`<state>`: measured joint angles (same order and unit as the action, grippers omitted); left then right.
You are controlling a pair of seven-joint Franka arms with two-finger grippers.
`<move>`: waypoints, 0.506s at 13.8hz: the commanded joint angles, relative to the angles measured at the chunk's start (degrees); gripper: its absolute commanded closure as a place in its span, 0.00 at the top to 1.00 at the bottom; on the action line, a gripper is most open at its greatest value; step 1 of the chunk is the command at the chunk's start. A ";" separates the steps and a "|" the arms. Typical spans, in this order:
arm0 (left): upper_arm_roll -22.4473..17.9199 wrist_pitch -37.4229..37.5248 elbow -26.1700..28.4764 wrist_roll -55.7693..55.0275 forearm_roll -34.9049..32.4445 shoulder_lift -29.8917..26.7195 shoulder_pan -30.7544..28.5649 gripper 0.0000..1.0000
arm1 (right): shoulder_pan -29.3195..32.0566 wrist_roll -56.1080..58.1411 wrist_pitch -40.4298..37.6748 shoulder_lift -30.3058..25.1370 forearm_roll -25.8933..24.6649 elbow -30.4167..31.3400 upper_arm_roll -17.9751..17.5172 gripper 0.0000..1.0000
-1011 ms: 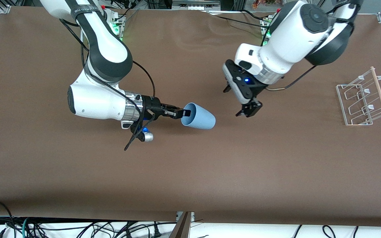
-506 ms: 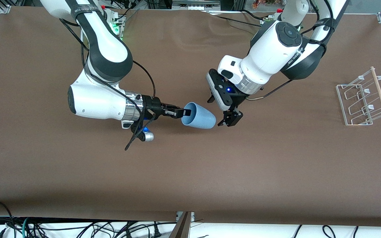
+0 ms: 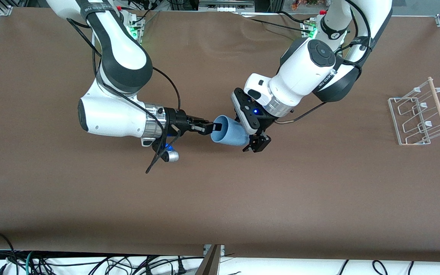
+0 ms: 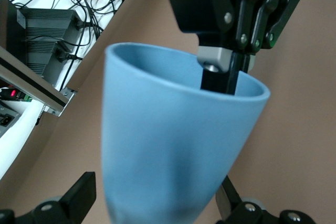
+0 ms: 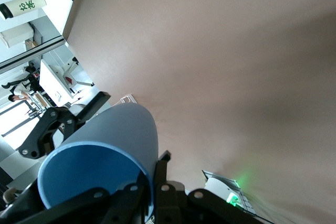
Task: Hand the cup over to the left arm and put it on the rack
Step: 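Grasp the cup with the left gripper while the right gripper releases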
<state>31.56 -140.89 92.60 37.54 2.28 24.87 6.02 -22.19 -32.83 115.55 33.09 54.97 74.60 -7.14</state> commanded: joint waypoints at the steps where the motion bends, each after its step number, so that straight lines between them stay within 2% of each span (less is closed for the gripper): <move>1: -0.44 -1.50 -1.46 0.52 -1.48 1.41 1.28 0.78 | 0.04 -1.79 -0.77 -0.48 1.02 -1.56 -0.59 0.00; 3: -0.53 -1.50 -1.54 0.69 -1.66 1.41 1.01 0.17 | 0.04 -2.41 -0.77 -0.56 1.02 -1.65 -0.68 0.00; 4: -0.53 -1.50 -1.54 0.69 -1.58 1.41 0.75 0.00 | 0.04 -2.41 -0.77 -0.48 1.02 -1.65 -0.68 0.00; 5: -0.62 -1.50 -1.46 0.78 -1.57 1.41 0.40 0.00 | 0.04 -2.41 -0.77 -0.48 1.02 -1.65 -0.68 0.00; 6: -0.62 -1.32 -1.46 0.87 -1.66 1.15 0.22 0.00 | 0.30 -2.32 -0.77 -0.48 1.02 -1.65 -0.68 0.77; 7: -0.80 -0.89 -1.46 0.87 -1.58 0.80 -0.21 0.00 | 0.39 -2.15 -0.86 -0.56 0.93 -1.65 -0.60 1.00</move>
<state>31.06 -142.24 92.35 38.45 1.85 25.16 6.37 -22.14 -34.80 115.47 33.03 55.01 73.92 -7.21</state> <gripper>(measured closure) 0.300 0.890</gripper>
